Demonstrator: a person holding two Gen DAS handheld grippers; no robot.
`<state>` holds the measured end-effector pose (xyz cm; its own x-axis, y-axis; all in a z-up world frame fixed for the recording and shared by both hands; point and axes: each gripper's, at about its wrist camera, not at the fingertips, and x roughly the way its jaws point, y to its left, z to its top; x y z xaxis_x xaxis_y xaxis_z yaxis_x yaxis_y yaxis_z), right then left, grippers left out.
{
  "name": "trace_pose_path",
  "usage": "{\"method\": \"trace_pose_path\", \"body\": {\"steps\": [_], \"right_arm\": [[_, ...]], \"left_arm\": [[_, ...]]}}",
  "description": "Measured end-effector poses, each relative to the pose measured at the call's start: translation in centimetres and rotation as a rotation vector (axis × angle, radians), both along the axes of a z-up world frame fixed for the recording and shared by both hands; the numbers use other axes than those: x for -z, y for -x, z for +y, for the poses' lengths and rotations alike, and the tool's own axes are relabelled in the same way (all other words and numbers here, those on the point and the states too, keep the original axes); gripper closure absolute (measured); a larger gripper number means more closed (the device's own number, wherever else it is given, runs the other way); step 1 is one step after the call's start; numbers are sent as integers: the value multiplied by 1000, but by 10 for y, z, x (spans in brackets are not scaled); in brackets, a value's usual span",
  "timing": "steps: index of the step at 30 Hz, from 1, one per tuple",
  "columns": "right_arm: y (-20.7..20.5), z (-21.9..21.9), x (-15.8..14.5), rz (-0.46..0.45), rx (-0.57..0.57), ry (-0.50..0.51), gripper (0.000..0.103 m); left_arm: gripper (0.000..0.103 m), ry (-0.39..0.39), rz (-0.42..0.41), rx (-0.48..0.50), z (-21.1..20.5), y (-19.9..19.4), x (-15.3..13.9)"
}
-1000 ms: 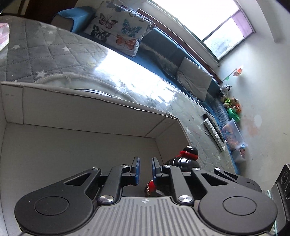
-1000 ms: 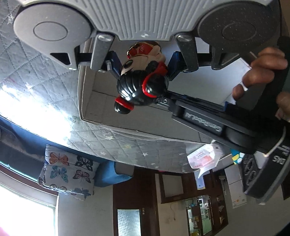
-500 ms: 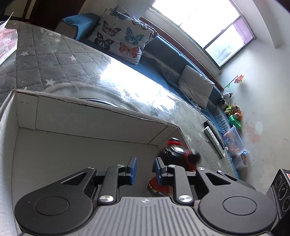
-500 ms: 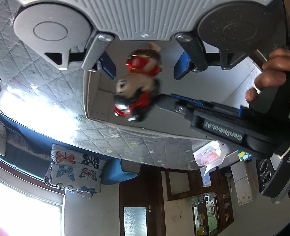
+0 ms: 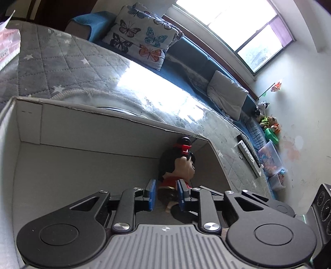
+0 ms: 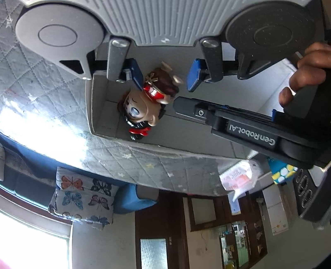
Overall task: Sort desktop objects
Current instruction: 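Lower the doll into the box and open the left tool, then move the left tool to the white rabbit plush and grasp it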
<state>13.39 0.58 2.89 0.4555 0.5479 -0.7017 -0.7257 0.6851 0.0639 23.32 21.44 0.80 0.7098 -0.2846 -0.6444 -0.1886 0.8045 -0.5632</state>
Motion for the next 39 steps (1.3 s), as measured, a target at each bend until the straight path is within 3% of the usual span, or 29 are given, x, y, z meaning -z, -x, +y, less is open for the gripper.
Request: {"method": "trace_pose_path", "body": {"steps": [12,14,18,22,25,29,33,39], "right_arm": [[56,-58,-29,-77,-45,-62,53],[68,-67,-29,-83,-53,-67,47],[91,-81,-26,-76,-70,-76,47],[107,-88,-19,-67,-90,-68,46],[108,-97,-9,-63,-102,-54,37],[105,-99,0,-61,-112,-30,36],[99,-99,8,-70,-140,-12,28],[87,-100,24,-58,-170,30,27]], "left_arm": [[78,-147,-82,40,-37,70,-38],[78,-156,-89,55,-47,83,-40],[78,-167,-98,80,-61,109,-41],[78,-186,-91,113,-74,132,-35],[78,-199,-82,128,-82,147,-26],[77,-236,-54,144,-86,156,-12],[77,-255,-39,147,-87,161,-2],[77,-265,-22,166,-88,164,11]]}}
